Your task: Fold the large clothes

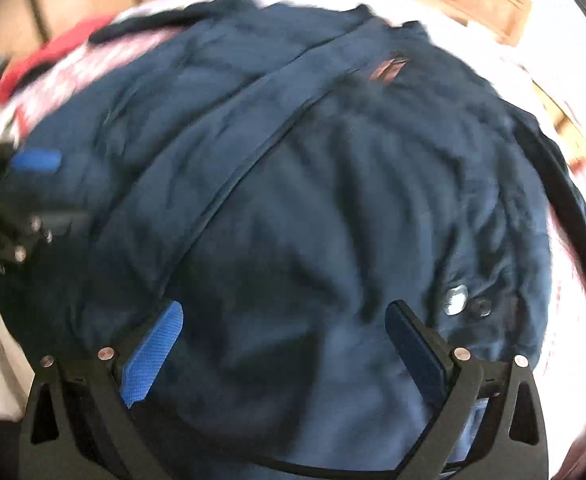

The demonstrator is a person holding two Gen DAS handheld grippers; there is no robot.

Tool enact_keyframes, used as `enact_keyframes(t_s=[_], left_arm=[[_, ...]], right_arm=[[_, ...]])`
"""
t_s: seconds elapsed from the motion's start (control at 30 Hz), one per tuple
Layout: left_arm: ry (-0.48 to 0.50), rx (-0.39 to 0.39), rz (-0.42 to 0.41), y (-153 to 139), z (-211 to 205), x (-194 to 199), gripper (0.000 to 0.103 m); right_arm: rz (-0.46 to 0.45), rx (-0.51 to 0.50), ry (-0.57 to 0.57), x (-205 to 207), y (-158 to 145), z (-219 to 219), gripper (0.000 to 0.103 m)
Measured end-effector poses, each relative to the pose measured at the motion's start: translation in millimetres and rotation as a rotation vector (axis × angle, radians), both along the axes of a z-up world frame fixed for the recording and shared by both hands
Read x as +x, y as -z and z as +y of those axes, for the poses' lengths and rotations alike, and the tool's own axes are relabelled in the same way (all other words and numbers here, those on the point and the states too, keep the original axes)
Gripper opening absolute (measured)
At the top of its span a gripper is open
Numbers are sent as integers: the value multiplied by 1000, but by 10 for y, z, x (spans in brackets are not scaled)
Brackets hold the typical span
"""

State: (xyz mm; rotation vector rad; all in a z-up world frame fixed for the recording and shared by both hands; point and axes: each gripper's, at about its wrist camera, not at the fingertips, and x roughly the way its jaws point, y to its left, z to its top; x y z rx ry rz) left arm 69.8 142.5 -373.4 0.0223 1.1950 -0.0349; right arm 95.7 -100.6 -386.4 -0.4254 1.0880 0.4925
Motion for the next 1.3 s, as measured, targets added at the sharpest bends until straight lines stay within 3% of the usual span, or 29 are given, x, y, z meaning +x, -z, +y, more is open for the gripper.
enact_keyframes(t_s=[0.2, 0.23, 0.27, 0.37, 0.5, 0.67, 0.83, 1.0, 1.13, 1.17, 1.23, 1.3], left_arm=[[-110, 65, 14, 5, 725, -273, 103], [-124, 66, 22, 2, 843, -291, 103], [-110, 19, 31, -5, 935, -307, 103], [-60, 37, 59, -36, 907, -255, 103], [-69, 30, 39, -312, 908, -96, 103], [-35, 9, -78, -776, 858, 523, 103], [24, -33, -193, -827, 545, 1761, 103], [24, -57, -144, -385, 216, 2736, 103], [7, 10, -81, 3, 320, 3140, 103], [-8, 13, -75, 71, 456, 3157, 103], [-49, 19, -84, 154, 814, 3097, 103], [-104, 23, -80, 178, 1220, 3010, 103]], right_arm=[[-3, -15, 91, -170, -20, -894, 103], [17, -25, 138, -183, -22, -1109, 103], [39, -27, 185, -225, -28, -1270, 103], [98, -63, 307, -270, -38, -1666, 103], [98, -134, 353, -277, -191, -1819, 103], [-8, -50, 290, 252, -656, -1455, 103], [-92, 22, 155, 1301, -808, -724, 103], [-88, 65, 101, 2492, -443, 158, 103], [-2, -6, 17, 2932, 22, 586, 103], [9, -53, -22, 2973, 177, 597, 103], [36, 10, -41, 2991, 237, 319, 103], [18, 9, 17, 3060, 212, -114, 103]])
